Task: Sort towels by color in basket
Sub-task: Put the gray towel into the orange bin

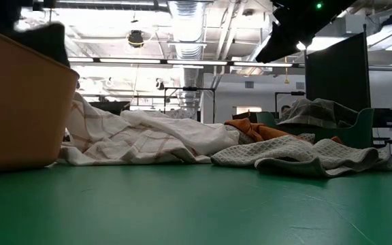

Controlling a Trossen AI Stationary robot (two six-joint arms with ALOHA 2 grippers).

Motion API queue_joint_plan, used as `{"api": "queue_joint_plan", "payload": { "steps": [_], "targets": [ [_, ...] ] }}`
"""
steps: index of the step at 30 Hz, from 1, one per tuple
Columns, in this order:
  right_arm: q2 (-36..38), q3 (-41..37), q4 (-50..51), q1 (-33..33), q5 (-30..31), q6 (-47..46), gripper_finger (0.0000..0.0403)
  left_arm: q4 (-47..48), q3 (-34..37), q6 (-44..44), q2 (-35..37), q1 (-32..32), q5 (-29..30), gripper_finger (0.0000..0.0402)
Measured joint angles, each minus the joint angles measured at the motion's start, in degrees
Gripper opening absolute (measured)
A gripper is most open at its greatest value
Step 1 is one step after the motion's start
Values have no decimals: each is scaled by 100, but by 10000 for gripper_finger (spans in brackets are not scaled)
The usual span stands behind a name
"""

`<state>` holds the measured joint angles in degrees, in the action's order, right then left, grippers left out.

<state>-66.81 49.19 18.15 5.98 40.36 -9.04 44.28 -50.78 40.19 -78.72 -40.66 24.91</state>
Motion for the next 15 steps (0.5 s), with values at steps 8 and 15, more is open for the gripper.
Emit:
{"api": "queue_joint_plan", "payload": {
  "steps": [8,15],
  "targets": [
    [-1,0,-37,1,0,0,217,-655,548,192,0,200,-445,43],
    [0,0,-57,0,0,0,217,-615,229,-241,-2,402,-675,133]
  ]
}}
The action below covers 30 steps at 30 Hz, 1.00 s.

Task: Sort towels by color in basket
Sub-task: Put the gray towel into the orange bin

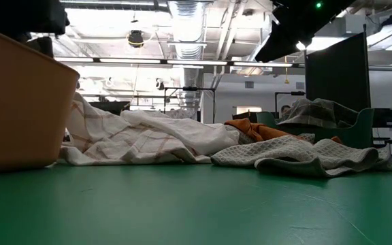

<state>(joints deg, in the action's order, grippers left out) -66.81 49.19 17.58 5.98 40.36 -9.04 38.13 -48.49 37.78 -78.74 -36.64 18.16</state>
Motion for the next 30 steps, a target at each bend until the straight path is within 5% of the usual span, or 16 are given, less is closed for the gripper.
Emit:
{"api": "queue_joint_plan", "payload": {
  "steps": [6,16,23,30],
  "targets": [
    [-2,0,16,0,0,0,217,-146,-503,-853,0,54,-134,198],
    [-2,0,35,2,-2,0,217,1097,-1822,-1628,0,74,-138,205],
    [-2,0,37,2,-2,0,217,2917,-2741,-388,0,72,-906,206],
    [-2,0,37,4,-2,-2,217,3898,-2761,964,-59,-44,-1494,206]
  ]
}}
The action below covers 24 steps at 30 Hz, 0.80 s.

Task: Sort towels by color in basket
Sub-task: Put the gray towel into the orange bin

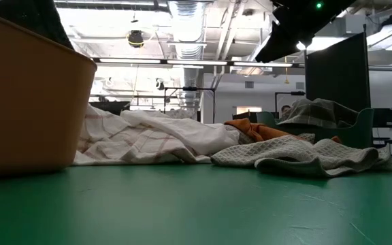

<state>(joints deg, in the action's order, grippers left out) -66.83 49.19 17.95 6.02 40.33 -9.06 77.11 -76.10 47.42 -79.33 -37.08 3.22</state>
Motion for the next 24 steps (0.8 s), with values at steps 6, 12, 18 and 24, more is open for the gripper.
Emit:
{"api": "queue_joint_plan", "payload": {
  "steps": [6,12,18,24],
  "targets": [
    [2,0,0,0,-6,0,217,537,361,504,-286,-53,-818,206],
    [0,0,-2,0,-8,-4,217,490,621,782,-426,-42,-843,206],
    [0,0,-6,0,-6,-4,217,-420,874,647,-428,-30,-921,206],
    [1,0,-4,0,-6,-4,217,-1357,884,-34,-424,7,-935,168]
  ]
}}
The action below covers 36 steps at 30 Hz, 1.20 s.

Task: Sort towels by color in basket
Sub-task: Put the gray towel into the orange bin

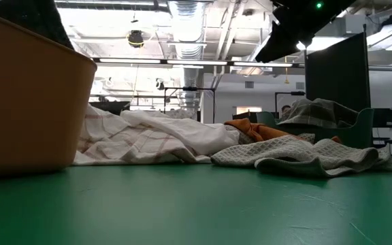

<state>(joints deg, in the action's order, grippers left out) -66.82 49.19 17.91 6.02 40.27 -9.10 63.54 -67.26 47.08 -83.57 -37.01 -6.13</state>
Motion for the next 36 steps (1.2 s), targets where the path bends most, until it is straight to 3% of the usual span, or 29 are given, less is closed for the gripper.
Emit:
{"api": "queue_joint_plan", "payload": {
  "steps": [8,11,17,23,27,30,36],
  "targets": [
    [-1,0,0,0,0,0,217,-308,0,-656,0,187,209,30],
    [-1,0,0,0,0,0,217,-311,0,-689,0,186,606,6],
    [-1,0,0,0,0,0,217,-572,262,-706,4,216,1307,42],
    [-1,0,0,0,0,0,217,-1237,1074,-603,0,399,1309,106],
    [-1,0,0,0,0,0,217,-1089,1250,-548,0,540,1126,138],
    [-1,0,-2,0,0,0,217,-505,948,-661,6,673,914,149],
    [-1,0,-17,0,0,0,217,490,-151,-1086,44,712,1063,151]
  ]
}}
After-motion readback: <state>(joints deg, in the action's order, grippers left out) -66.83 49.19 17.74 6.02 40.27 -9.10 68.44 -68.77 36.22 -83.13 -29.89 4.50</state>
